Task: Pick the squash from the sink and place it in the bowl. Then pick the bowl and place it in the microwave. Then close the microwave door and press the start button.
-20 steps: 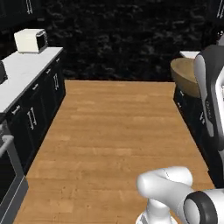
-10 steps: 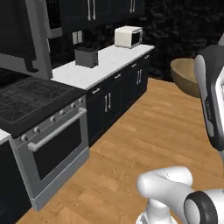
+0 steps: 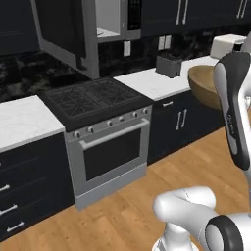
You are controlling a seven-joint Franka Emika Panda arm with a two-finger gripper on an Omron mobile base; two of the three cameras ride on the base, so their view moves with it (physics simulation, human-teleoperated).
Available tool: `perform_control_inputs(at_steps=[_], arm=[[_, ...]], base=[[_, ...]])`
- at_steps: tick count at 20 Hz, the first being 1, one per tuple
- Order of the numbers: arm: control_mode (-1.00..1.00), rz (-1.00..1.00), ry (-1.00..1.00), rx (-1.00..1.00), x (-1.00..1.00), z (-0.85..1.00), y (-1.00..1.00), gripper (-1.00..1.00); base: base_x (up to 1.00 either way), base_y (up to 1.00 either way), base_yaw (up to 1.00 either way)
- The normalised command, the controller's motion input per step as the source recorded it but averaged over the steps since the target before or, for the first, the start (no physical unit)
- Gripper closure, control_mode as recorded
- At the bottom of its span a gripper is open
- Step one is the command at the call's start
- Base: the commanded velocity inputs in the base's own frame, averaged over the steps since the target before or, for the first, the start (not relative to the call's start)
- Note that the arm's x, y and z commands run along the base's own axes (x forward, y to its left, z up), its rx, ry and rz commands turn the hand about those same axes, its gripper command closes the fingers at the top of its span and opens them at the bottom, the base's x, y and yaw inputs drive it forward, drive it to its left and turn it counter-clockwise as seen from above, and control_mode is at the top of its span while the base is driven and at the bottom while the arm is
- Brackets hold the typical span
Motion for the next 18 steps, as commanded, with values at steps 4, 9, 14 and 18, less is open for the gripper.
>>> perform_control_inputs(at_steps=[4, 9, 14, 18], arm=[[1.00, 0.00, 0.00, 0.00, 0.00, 0.00, 0.00, 1.00], [1.00, 0.00, 0.00, 0.00, 0.00, 0.00, 0.00, 1.00], [1.00, 0.00, 0.00, 0.00, 0.00, 0.00, 0.00, 1.00], [1.00, 0.00, 0.00, 0.00, 0.00, 0.00, 0.00, 1.00]], base=[[0.64, -0.77, 0.40], [0.87, -0.22, 0.30], [0.83, 0.00, 0.32], [0.46, -0.19, 0.21]])
